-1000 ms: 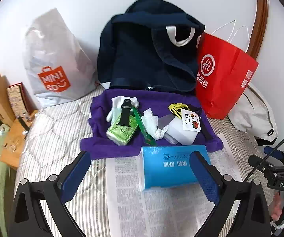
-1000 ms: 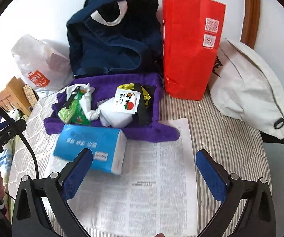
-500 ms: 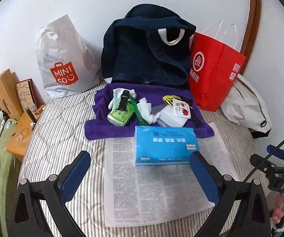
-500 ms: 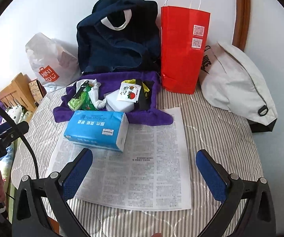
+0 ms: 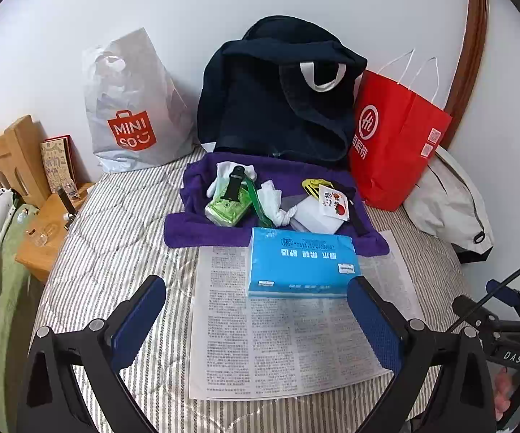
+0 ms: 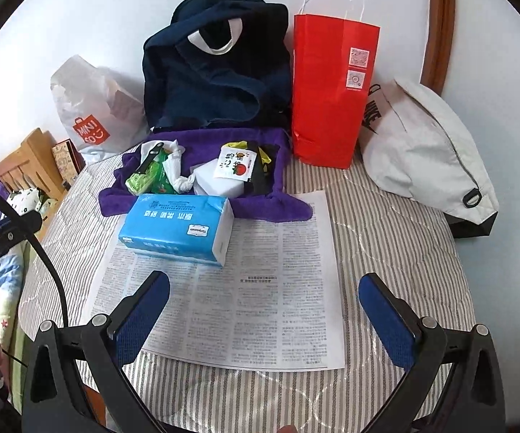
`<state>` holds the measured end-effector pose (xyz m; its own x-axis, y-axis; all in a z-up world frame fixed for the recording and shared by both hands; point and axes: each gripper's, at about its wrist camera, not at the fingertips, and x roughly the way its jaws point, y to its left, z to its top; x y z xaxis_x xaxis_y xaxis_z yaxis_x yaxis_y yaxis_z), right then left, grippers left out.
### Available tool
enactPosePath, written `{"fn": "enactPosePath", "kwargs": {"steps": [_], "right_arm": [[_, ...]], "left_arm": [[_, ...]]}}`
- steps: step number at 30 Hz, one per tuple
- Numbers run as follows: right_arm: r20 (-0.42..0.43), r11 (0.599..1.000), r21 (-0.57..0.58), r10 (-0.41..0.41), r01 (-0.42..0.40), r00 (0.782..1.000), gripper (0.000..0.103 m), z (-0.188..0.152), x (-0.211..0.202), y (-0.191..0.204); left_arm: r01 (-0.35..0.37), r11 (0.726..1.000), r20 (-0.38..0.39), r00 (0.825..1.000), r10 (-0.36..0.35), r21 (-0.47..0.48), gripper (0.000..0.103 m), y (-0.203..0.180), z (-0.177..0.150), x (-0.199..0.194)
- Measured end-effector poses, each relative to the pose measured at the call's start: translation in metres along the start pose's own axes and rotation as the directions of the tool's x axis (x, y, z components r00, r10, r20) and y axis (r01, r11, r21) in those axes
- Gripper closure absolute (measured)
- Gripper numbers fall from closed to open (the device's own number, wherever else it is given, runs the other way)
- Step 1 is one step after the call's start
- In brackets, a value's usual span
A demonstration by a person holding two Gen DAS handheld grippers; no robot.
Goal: Organize soft objects
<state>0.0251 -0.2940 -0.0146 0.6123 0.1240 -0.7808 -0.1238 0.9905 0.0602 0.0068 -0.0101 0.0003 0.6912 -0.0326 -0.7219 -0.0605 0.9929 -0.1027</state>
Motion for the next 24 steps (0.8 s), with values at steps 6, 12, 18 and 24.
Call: {"fn": "enactPosePath", "kwargs": {"steps": [6,12,18,24], "right_arm": [[-0.002,1.0,-0.004,-0.004,0.004,1.0,0.0,-0.0021,-0.0018,0.0014],[-0.003,1.0,0.0,-0.004,0.004,1.0,0.0,-0.0028,-0.0028,0.0016],[-0.002,1.0,-0.004,-0.007,0.007,1.0,0.0,-0.0031,-0.0035,0.002],[-0.001,1.0,-0.003,-0.012,0.012,1.0,0.0,-0.0028,-0.0038,0.0023]], "left_arm": [[0.001,1.0,-0.004,1.0,-0.001,0.018,0.002,-0.0034,-0.0017,0.0006],[-0.002,0.999,-0.004,1.0,0.003,0.033,0.002,-0.0049,-0.0014,0.0005],[0.003,0.999,-0.015,1.0,-0.002,0.04,0.002,-0.007,-0.0032,0.003],[0.004,0.999,-0.018,1.0,-0.004,0.042,0.002,-0.0073,-0.0035,0.004]]}}
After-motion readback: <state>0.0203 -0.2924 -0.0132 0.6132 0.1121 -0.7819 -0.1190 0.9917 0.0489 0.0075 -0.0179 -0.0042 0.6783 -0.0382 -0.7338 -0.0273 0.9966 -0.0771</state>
